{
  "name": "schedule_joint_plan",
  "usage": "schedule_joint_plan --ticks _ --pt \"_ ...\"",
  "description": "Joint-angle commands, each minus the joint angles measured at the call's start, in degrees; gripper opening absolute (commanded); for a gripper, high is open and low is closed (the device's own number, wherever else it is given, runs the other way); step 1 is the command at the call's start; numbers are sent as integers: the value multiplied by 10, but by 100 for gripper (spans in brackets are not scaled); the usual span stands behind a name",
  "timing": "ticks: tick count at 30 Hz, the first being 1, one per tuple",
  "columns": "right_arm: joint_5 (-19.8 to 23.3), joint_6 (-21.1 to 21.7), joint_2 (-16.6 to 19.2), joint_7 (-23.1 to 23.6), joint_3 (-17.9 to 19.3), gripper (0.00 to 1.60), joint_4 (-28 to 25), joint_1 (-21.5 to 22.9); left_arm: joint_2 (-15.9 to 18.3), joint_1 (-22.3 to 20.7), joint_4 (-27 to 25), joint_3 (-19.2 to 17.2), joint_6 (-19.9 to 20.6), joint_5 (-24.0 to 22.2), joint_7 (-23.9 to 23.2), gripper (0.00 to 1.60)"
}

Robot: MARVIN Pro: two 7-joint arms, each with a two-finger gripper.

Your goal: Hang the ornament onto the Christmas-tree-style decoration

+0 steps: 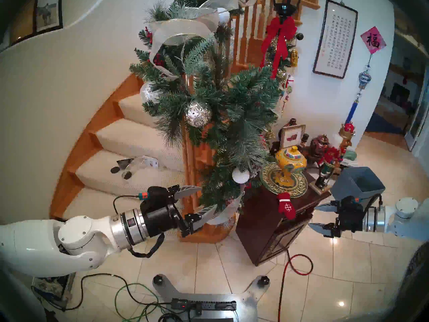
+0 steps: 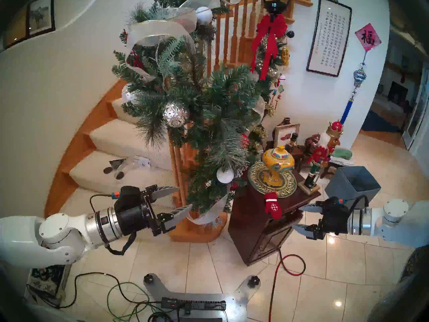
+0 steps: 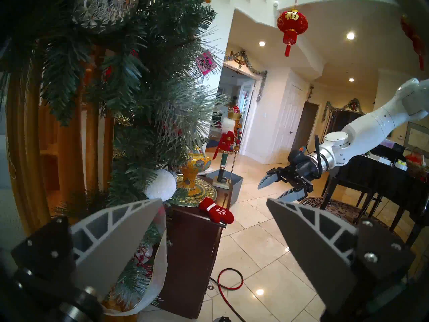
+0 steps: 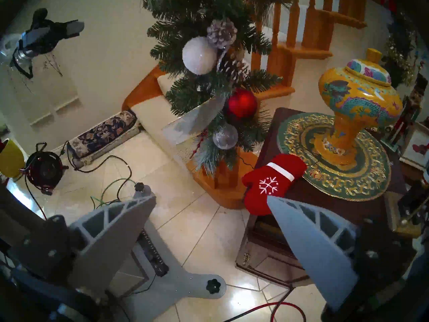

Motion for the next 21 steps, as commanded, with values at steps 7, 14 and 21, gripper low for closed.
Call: schedule_joint_plan --ticks 7,14,21 --pt "-6 22 15 -26 44 160 -12 -28 1 -1 0 -2 -1 0 1 160" --pt "-11 33 18 -39 77 160 -16 -61 1 -1 0 -2 -1 0 1 160" --pt "-20 49 20 -51 112 160 -25 -93 1 -1 0 -2 -1 0 1 160"
